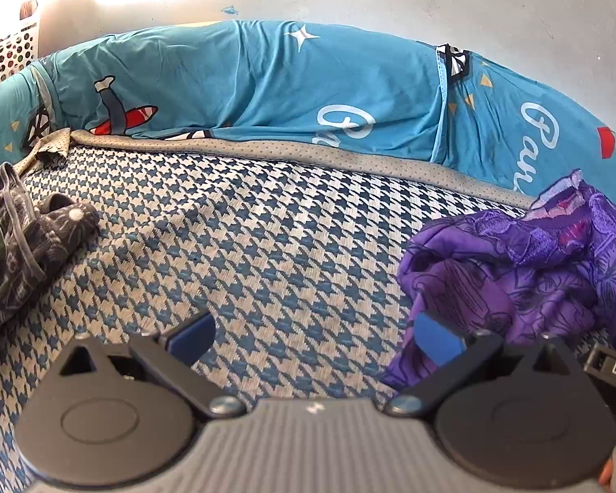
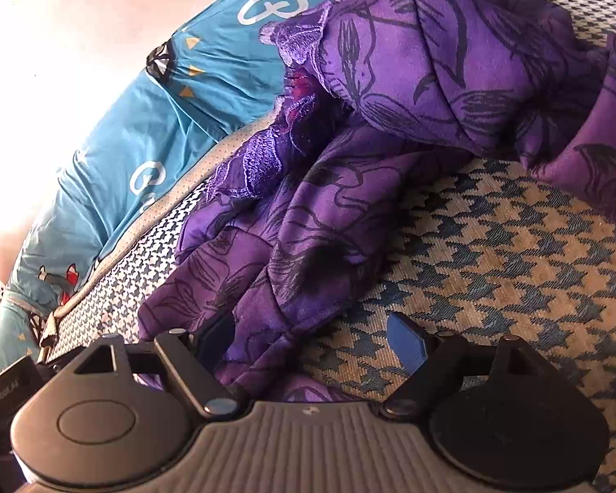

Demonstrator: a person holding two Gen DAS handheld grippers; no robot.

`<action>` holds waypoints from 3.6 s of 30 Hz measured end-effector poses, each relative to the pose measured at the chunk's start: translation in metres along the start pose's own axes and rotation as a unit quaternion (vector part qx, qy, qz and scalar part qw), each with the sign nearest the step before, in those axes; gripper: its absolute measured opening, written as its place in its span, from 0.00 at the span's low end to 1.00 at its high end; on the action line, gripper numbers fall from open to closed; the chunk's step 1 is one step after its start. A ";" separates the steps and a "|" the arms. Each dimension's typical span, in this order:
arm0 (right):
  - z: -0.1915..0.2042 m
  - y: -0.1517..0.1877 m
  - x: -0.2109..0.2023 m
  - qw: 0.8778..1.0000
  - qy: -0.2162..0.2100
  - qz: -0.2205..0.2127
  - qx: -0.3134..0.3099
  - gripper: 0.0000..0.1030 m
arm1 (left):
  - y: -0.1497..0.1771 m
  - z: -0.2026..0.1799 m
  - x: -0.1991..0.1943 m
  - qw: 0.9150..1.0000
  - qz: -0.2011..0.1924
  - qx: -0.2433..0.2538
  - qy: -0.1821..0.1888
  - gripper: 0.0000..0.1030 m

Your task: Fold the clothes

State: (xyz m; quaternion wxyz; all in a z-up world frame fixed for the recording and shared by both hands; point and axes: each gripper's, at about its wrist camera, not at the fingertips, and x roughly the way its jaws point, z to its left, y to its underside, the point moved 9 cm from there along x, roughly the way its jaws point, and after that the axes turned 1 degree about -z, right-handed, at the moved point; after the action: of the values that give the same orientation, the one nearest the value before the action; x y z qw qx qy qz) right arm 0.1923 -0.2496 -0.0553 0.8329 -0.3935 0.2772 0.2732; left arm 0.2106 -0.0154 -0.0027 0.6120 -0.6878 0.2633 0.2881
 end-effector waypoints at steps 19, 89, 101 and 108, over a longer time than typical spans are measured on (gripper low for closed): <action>0.071 -0.002 0.012 0.986 -0.040 -0.084 -0.141 0.10 | -0.008 0.025 -0.003 0.999 -0.021 0.000 -0.026 1.00; 0.082 -0.033 -0.001 0.893 -0.029 -0.086 -0.440 0.16 | 0.016 -0.009 0.008 0.996 0.036 0.066 0.043 1.00; 0.084 -0.124 -0.007 0.929 0.008 -0.202 -0.310 0.11 | 0.005 -0.038 0.028 0.996 0.039 0.050 0.056 1.00; 0.068 -0.163 -0.012 0.937 0.035 -0.248 -0.245 0.10 | 0.000 -0.050 0.038 0.996 0.043 0.035 0.074 1.00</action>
State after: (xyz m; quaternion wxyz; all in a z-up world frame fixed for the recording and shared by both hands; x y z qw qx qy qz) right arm 0.3100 -0.2856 0.0716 0.7421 -0.6505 0.1240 0.1034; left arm 0.2409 -0.0652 -0.0257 0.6016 -0.6733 0.3473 0.2532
